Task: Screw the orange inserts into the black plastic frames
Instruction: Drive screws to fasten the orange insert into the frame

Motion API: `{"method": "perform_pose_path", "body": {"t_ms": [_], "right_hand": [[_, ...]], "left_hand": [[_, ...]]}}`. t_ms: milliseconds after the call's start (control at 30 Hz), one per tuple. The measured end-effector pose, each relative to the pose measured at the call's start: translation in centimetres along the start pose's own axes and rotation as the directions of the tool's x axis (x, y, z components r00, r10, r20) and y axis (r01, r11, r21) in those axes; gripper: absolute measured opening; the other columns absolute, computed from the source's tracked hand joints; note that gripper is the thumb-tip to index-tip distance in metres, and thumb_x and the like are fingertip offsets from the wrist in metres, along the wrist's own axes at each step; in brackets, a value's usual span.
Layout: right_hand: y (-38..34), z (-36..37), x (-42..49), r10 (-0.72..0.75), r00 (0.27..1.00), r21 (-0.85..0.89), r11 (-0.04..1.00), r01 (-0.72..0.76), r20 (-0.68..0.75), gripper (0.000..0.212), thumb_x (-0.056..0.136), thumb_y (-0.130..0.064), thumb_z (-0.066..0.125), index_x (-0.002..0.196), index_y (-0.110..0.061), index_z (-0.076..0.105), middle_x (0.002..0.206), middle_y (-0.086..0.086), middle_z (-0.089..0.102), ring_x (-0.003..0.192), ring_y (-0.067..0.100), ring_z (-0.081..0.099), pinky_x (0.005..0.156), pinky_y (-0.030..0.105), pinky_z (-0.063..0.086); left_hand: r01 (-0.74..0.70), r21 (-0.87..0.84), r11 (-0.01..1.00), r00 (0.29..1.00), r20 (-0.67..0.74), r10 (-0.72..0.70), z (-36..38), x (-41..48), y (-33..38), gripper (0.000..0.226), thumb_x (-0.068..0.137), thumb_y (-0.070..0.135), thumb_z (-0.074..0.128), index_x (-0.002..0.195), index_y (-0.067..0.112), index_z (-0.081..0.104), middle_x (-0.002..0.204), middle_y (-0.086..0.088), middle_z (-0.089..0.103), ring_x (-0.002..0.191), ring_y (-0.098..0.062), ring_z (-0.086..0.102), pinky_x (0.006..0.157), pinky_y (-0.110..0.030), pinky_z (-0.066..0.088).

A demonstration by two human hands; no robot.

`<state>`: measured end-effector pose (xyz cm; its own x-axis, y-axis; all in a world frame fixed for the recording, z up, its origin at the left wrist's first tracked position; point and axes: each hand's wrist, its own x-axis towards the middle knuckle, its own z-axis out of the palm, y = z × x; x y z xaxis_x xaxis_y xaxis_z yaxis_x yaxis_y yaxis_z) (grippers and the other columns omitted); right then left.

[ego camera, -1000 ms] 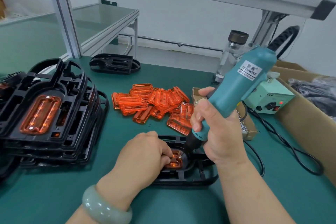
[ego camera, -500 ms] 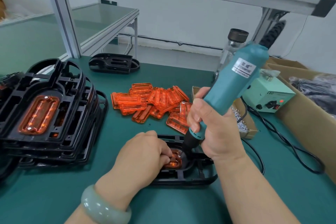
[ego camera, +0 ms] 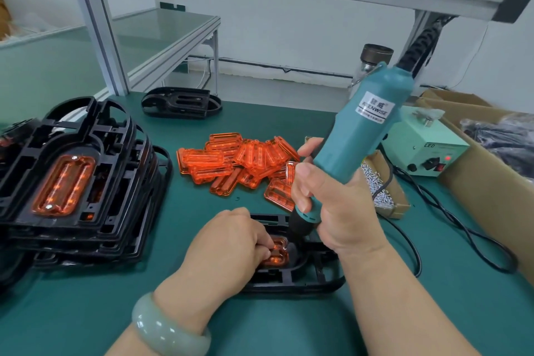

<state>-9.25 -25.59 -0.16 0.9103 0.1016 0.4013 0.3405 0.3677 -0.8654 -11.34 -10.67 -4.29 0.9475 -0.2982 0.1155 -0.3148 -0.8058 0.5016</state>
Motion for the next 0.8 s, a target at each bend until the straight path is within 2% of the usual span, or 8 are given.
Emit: {"method": "perform_pose_path", "body": {"t_ms": [100,300,433,567,700,800], "right_hand": [[0.00,-0.20,0.26,0.010,1.000,0.021,1.000,-0.010,0.024,0.021,0.075,-0.009,0.067,0.086,-0.026,0.067,0.052,-0.004,0.045,0.039,0.012,0.039,0.048,0.021,0.037],[0.05,-0.49,0.56,0.050,0.998,0.122,0.992,-0.045,-0.042,0.016,0.078,-0.008,0.059,0.089,-0.019,0.065,0.052,-0.003,0.045,0.038,0.011,0.040,0.047,0.022,0.035],[0.12,-0.44,0.45,0.035,0.998,0.121,0.992,-0.028,-0.060,0.017,0.079,-0.009,0.060,0.085,-0.023,0.068,0.052,-0.002,0.045,0.038,0.012,0.041,0.046,0.021,0.036],[0.13,-0.58,0.33,0.017,0.994,0.127,0.992,-0.003,-0.105,0.014,0.080,-0.009,0.059,0.090,-0.017,0.064,0.053,-0.002,0.045,0.038,0.012,0.041,0.046,0.021,0.037],[-0.04,-0.21,0.50,0.015,0.996,0.084,0.996,-0.007,-0.087,0.016,0.080,-0.009,0.059,0.083,-0.022,0.068,0.052,-0.002,0.045,0.039,0.012,0.040,0.045,0.021,0.037],[-0.49,0.06,0.84,0.014,0.995,0.104,0.995,-0.003,-0.101,0.010,0.080,-0.010,0.058,0.088,-0.015,0.061,0.053,-0.001,0.044,0.038,0.012,0.040,0.045,0.021,0.036]], "left_hand": [[0.016,-0.004,1.000,1.000,0.009,-0.016,0.08,0.01,-0.05,0.017,0.087,0.036,0.061,0.100,0.040,0.070,0.082,0.013,0.041,0.095,-0.012,0.047,0.082,-0.030,0.044],[0.013,0.002,1.000,1.000,0.014,-0.013,0.18,0.15,-0.21,0.017,0.087,0.039,0.060,0.102,0.041,0.069,0.081,0.014,0.040,0.095,-0.010,0.046,0.082,-0.027,0.042],[0.009,0.000,1.000,1.000,0.009,-0.009,0.24,0.14,-0.34,0.018,0.087,0.039,0.060,0.103,0.041,0.069,0.079,0.015,0.038,0.093,-0.010,0.045,0.081,-0.026,0.042],[0.011,-0.008,1.000,1.000,0.013,-0.011,0.25,0.24,-0.35,0.018,0.087,0.039,0.061,0.103,0.041,0.069,0.081,0.016,0.040,0.094,-0.009,0.046,0.082,-0.026,0.043],[0.016,-0.019,1.000,1.000,0.011,-0.016,0.15,0.12,-0.32,0.017,0.087,0.038,0.062,0.101,0.041,0.070,0.080,0.016,0.041,0.093,-0.009,0.047,0.082,-0.029,0.044],[0.011,-0.018,1.000,1.000,0.008,-0.011,0.12,0.04,-0.29,0.017,0.086,0.038,0.062,0.100,0.041,0.070,0.079,0.018,0.040,0.092,-0.009,0.046,0.081,-0.028,0.045]]}}
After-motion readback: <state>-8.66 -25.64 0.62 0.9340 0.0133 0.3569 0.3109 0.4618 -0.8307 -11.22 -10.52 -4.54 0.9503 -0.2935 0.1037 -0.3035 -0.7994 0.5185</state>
